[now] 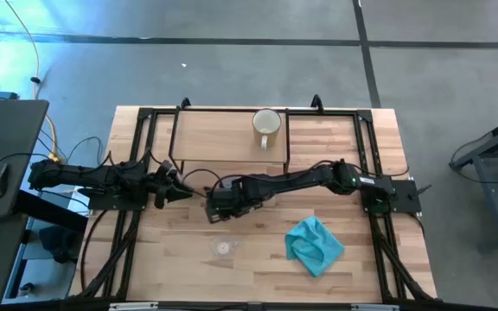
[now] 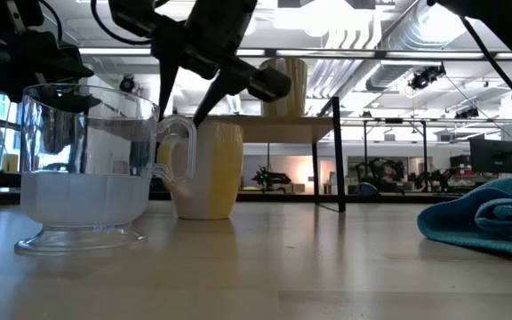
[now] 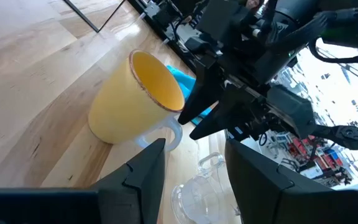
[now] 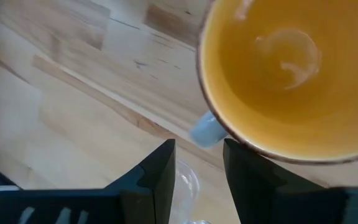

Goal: Stack small to large cups/mugs on shelf
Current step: Put the yellow mug on the shelf

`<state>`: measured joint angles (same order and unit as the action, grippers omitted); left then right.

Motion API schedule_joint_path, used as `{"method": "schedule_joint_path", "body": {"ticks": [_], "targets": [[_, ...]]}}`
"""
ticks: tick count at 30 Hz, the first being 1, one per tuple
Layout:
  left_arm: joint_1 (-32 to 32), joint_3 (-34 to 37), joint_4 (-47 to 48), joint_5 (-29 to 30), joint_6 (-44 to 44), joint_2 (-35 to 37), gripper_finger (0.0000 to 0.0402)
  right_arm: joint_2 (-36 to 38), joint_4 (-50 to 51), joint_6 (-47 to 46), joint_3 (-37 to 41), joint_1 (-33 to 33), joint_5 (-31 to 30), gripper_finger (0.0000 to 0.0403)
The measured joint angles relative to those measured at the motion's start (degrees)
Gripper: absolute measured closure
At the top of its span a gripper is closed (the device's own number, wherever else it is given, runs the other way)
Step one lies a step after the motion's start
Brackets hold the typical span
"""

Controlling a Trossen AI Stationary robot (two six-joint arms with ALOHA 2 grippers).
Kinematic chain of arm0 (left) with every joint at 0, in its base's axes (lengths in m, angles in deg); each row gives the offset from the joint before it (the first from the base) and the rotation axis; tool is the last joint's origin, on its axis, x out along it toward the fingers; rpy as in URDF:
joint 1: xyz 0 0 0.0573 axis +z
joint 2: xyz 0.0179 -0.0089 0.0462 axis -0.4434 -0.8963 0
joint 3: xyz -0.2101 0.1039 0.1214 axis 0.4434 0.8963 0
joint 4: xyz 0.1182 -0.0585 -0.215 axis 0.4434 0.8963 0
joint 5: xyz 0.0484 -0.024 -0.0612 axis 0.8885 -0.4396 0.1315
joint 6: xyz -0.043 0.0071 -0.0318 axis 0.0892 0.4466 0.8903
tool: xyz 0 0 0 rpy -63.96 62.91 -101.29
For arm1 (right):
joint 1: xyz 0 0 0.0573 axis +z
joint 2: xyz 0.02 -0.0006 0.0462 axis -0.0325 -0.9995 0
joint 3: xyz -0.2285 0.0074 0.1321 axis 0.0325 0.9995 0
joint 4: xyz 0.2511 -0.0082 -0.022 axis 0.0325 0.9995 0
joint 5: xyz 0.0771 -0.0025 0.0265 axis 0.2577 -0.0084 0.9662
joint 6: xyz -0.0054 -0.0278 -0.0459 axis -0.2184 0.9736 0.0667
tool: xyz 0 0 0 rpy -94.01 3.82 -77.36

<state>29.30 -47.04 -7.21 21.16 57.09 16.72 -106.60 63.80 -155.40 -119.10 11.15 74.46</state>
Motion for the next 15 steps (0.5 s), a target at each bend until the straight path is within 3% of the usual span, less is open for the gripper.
{"method": "schedule_joint_path", "body": {"ticks": [9,15], "targets": [[0.0,0.0,0.0,-0.9,0.2,0.0,0.0247,0.0,-5.1,3.0,0.0,-1.8,-2.4,0.0276],[0.0,0.0,-0.8,-6.7,0.5,0.0,0.0247,0.0,-11.2,6.8,0.0,-2.0,-2.4,0.0276]]}}
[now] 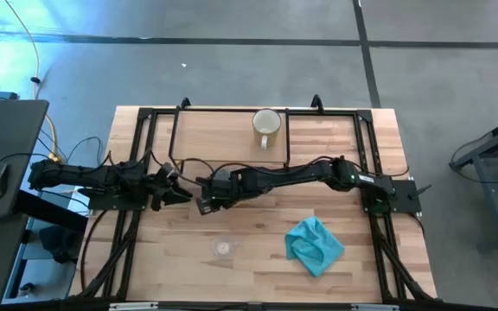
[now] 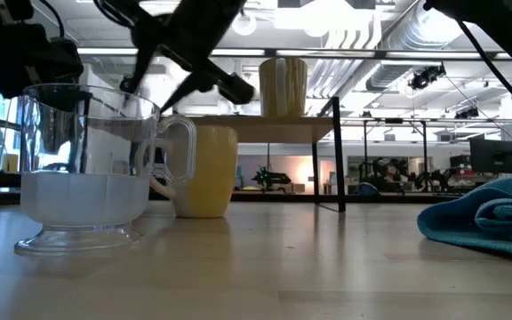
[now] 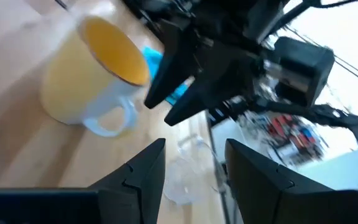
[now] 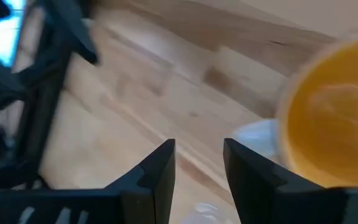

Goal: Stack small to large cups/mugs on shelf
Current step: Put the yellow mug on the shelf

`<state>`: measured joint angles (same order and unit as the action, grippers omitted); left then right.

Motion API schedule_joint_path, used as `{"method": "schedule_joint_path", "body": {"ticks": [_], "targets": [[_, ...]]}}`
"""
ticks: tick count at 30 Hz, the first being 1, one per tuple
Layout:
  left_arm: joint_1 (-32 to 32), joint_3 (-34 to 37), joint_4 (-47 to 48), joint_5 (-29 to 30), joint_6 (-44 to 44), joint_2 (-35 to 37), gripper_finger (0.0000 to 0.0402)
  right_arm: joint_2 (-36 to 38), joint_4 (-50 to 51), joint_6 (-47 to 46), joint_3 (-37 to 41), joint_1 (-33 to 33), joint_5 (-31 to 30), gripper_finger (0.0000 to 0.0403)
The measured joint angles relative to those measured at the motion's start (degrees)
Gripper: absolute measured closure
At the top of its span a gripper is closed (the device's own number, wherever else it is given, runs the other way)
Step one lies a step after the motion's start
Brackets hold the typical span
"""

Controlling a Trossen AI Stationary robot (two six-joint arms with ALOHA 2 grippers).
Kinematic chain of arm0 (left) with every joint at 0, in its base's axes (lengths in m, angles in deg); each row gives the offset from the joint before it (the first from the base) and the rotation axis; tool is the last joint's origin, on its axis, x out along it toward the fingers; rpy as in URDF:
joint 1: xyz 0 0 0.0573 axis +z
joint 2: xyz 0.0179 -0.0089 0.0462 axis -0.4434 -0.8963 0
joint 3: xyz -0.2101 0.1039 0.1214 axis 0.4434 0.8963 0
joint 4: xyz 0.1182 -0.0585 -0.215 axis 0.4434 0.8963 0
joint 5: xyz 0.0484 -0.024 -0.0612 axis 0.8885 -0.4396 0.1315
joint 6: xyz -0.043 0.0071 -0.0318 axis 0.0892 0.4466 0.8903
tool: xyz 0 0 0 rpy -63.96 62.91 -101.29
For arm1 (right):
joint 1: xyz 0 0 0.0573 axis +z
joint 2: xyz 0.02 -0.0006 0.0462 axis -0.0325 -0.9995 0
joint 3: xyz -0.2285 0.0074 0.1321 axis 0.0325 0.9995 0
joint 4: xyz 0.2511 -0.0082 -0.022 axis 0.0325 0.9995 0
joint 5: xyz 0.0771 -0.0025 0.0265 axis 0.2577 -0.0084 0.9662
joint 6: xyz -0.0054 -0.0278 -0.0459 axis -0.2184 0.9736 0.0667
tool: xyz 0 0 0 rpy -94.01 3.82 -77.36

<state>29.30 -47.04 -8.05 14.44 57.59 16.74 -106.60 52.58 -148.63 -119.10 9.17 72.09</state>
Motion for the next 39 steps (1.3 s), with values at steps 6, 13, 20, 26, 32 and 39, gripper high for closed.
{"method": "schedule_joint_path", "body": {"ticks": [6,13,20,26,32,39], "targets": [[0.0,0.0,-1.7,-7.4,2.6,0.0,0.0247,0.0,-6.9,4.9,0.0,0.7,4.9,0.0276],[-0.6,0.0,-8.1,-11.5,4.4,0.0,0.0247,-0.1,-11.8,14.7,-3.5,1.5,9.6,0.0276],[-8.3,0.0,-9.2,-3.3,-1.4,-1.7,0.0247,3.3,-13.0,28.3,-4.6,1.7,12.5,0.0276],[-17.7,-0.9,-9.3,12.5,-6.8,-9.5,0.0248,7.8,-14.2,40.0,-4.7,1.9,12.5,0.0276],[-24.7,-6.1,-9.7,28.2,-11.2,-22.4,0.0248,11.8,-14.8,49.4,-4.7,1.9,12.0,0.0276],[-27.5,-16.3,-9.7,36.6,-16.9,-40.7,0.0248,16.3,-11.5,56.5,-4.7,1.9,9.3,0.0276]]}}
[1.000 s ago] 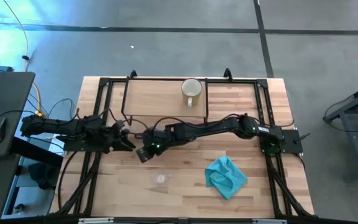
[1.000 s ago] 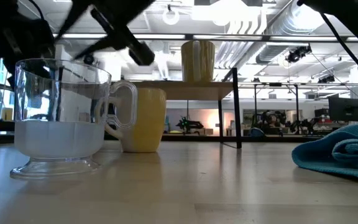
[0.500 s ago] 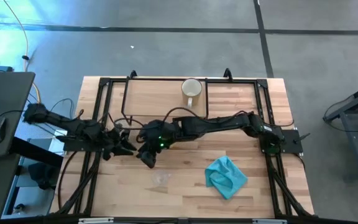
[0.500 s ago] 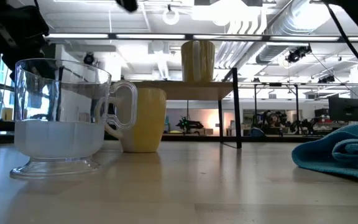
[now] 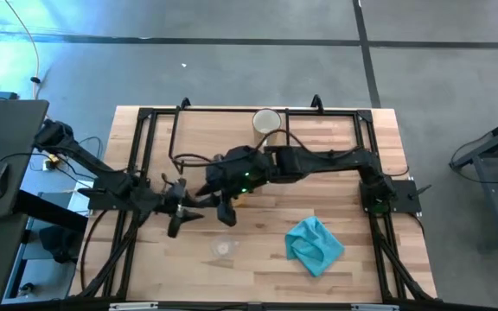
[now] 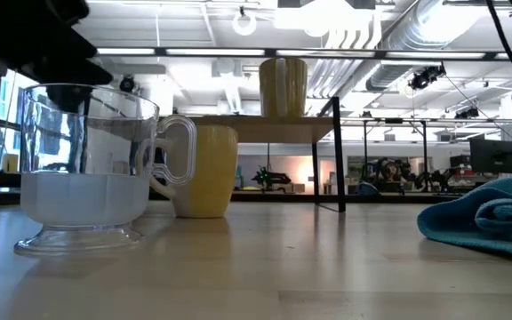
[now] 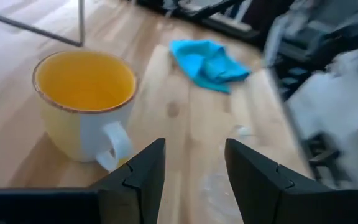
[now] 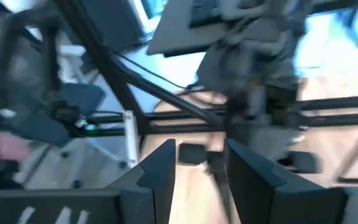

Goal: Stack small to large cups/mugs on shelf
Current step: Put the yellow mug on the shelf

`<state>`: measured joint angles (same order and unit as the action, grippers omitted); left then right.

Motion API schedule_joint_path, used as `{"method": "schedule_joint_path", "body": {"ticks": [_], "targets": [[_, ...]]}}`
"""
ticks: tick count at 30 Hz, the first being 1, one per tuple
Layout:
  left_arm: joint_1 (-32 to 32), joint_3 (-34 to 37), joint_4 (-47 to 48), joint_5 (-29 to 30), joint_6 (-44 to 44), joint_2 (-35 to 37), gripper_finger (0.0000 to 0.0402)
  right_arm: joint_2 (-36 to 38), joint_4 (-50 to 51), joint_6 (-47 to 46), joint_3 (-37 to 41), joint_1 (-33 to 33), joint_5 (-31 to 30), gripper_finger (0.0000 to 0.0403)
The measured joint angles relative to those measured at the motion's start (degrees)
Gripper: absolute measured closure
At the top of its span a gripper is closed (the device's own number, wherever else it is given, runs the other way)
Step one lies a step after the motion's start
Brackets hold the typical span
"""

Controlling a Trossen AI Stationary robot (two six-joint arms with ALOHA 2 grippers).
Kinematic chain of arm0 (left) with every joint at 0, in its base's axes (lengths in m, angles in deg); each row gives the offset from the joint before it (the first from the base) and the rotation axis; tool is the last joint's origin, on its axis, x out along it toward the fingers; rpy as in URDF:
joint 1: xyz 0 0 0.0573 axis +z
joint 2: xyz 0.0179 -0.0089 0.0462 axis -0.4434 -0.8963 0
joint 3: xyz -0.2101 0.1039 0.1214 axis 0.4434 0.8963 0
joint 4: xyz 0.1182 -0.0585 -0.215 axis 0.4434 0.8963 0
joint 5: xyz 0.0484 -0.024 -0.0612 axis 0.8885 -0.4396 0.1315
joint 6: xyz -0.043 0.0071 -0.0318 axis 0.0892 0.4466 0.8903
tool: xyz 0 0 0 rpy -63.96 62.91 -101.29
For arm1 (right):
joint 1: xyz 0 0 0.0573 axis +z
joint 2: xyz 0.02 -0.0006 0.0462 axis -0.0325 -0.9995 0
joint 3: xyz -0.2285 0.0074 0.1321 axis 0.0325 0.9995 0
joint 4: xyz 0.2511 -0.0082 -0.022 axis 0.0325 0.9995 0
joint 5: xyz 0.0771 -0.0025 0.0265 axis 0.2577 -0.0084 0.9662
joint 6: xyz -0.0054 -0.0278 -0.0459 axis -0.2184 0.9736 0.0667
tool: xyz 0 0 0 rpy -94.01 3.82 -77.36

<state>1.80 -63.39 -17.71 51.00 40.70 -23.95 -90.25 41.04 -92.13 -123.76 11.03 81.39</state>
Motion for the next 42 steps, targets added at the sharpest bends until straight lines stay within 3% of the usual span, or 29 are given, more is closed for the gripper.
{"method": "schedule_joint_path", "body": {"ticks": [6,14,23,31,42], "targets": [[0.1,-7.3,1.9,8.5,4.7,-15.7,0.0248,5.7,5.5,4.8,0.0,0.5,-10.2,0.0276],[0.1,-15.6,4.8,12.2,8.9,-29.6,0.0248,13.7,12.0,8.6,0.0,3.6,-21.5,0.0276],[0.1,-20.1,14.5,19.4,10.4,-31.2,0.0248,16.8,18.5,8.6,0.0,7.5,-27.4,0.0276],[0.1,-20.2,20.7,18.5,18.6,-31.3,0.0248,16.7,22.7,7.7,0.0,8.3,-30.3,0.0276],[0.2,-20.2,21.2,19.6,19.9,-31.3,0.0248,16.7,22.5,9.6,0.0,8.2,-31.0,0.0276]]}}
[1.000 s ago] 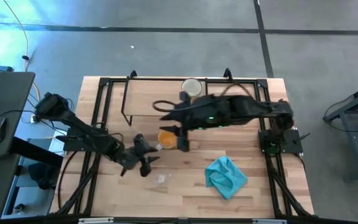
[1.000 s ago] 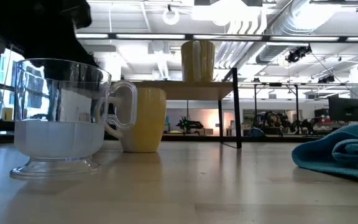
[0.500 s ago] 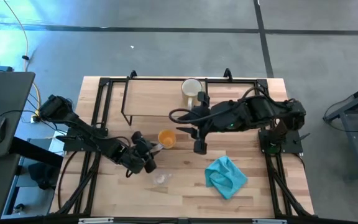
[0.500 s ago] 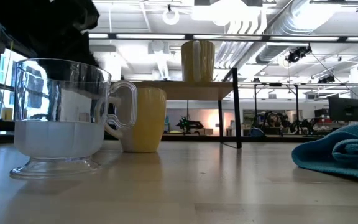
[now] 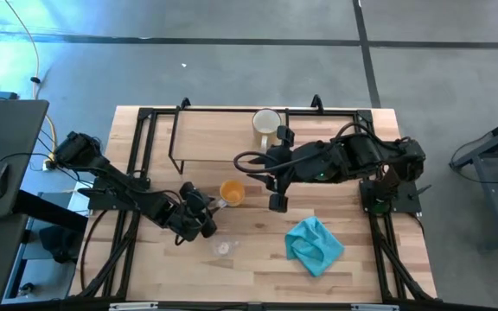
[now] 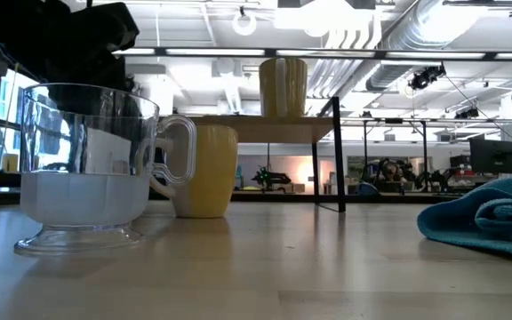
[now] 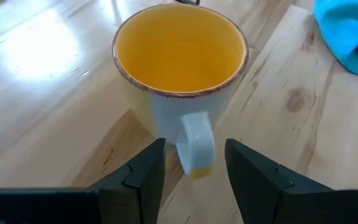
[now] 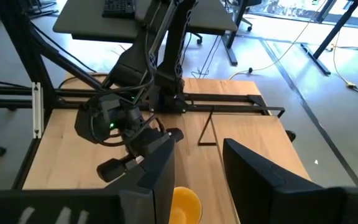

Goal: Stack small to large cups/mugs on shelf
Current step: Put the yellow mug on the shelf

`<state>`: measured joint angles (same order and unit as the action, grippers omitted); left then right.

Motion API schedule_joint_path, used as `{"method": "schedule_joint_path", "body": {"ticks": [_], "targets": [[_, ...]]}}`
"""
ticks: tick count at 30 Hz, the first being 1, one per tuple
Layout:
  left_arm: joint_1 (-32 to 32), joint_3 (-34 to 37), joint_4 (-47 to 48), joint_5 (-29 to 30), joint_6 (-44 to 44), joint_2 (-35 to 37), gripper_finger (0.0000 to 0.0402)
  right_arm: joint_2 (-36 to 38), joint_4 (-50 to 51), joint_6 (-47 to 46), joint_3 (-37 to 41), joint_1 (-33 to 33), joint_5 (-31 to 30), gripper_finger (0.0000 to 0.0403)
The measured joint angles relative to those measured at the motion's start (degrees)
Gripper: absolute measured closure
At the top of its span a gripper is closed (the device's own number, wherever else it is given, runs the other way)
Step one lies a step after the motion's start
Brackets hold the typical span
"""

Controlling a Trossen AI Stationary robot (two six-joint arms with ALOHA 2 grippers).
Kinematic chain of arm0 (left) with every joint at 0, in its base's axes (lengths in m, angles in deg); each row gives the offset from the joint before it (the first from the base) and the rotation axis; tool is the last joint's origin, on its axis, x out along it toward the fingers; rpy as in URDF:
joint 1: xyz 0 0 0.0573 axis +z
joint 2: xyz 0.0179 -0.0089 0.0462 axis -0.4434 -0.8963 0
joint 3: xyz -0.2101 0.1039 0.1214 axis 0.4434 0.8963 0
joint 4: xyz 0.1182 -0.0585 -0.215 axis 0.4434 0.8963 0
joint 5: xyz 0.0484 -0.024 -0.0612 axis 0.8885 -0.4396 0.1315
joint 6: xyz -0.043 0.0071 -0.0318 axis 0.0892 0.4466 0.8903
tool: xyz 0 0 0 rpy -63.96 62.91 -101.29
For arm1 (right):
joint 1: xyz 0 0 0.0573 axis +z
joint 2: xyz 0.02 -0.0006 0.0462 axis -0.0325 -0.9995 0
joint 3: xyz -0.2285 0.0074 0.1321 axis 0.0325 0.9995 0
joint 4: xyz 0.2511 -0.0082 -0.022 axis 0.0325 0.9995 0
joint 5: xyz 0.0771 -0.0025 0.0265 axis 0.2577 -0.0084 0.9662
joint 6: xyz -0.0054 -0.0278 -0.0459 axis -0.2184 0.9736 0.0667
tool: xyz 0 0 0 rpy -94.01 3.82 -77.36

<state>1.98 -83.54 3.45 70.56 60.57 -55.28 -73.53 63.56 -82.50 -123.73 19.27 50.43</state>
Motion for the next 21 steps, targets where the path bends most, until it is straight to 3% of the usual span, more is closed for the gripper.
{"method": "schedule_joint_path", "body": {"ticks": [14,21], "targets": [[0.1,0.0,-4.7,-1.5,1.7,-4.6,0.0247,-0.1,0.1,0.2,0.0,0.0,0.0,0.0276],[3.1,0.0,-4.7,-2.0,2.1,-4.7,0.0247,-0.1,0.4,0.0,0.0,0.0,0.6,0.0276]]}}
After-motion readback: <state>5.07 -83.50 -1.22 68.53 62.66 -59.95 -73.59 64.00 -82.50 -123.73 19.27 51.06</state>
